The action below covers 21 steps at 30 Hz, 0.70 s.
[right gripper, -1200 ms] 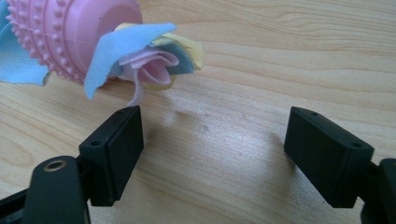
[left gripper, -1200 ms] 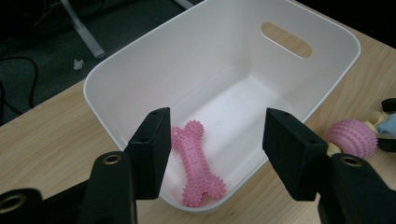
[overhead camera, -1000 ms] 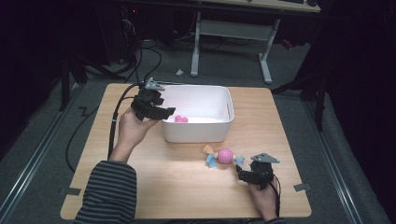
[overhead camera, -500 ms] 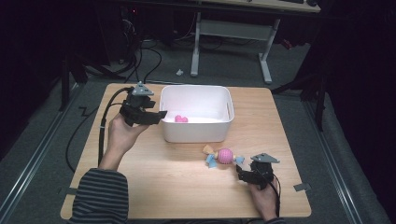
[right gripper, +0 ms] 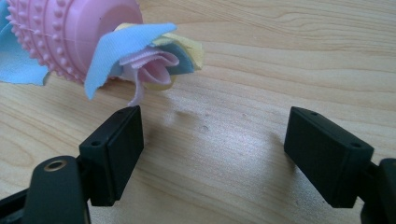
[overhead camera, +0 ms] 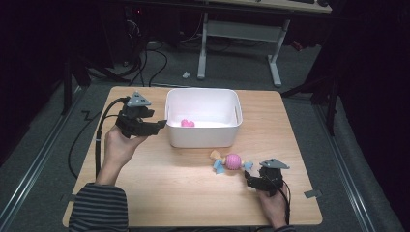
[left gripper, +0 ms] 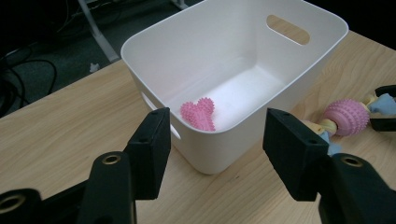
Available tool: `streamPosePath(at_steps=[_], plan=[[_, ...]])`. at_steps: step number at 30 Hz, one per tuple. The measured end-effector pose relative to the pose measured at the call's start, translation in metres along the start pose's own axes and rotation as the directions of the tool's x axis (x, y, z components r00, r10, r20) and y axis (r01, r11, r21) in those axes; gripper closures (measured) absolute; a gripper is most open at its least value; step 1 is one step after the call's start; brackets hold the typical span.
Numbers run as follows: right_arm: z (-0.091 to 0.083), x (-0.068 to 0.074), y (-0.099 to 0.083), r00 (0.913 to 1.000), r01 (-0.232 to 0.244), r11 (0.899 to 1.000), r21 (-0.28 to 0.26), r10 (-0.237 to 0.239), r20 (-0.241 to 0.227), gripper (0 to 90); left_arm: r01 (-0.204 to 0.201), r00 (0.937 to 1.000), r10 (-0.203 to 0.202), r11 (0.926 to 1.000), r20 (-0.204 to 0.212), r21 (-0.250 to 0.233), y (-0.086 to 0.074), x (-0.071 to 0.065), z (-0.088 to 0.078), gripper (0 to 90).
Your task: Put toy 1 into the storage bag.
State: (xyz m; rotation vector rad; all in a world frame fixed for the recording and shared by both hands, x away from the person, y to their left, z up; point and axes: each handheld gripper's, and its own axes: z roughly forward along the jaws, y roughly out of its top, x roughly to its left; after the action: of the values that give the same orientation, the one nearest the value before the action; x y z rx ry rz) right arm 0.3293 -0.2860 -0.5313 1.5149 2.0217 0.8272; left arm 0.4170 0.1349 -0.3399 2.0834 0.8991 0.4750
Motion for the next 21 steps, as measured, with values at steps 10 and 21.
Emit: streamPosePath(at_steps=[10,21], plan=[[0.0,0.0,0.0,1.0,-0.001,1.0,0.0,0.001,0.0,20.0,0.019,0.9998,-0.019,0.9997,-0.008,-0.016,-0.016,0.0,-0.008,40.4],[0.0,0.0,0.0,1.0,-0.001,1.0,0.0,0.001,0.0,20.0,0.036,0.9993,-0.036,0.9991,-0.009,-0.022,-0.031,0.0,-0.013,40.0]])
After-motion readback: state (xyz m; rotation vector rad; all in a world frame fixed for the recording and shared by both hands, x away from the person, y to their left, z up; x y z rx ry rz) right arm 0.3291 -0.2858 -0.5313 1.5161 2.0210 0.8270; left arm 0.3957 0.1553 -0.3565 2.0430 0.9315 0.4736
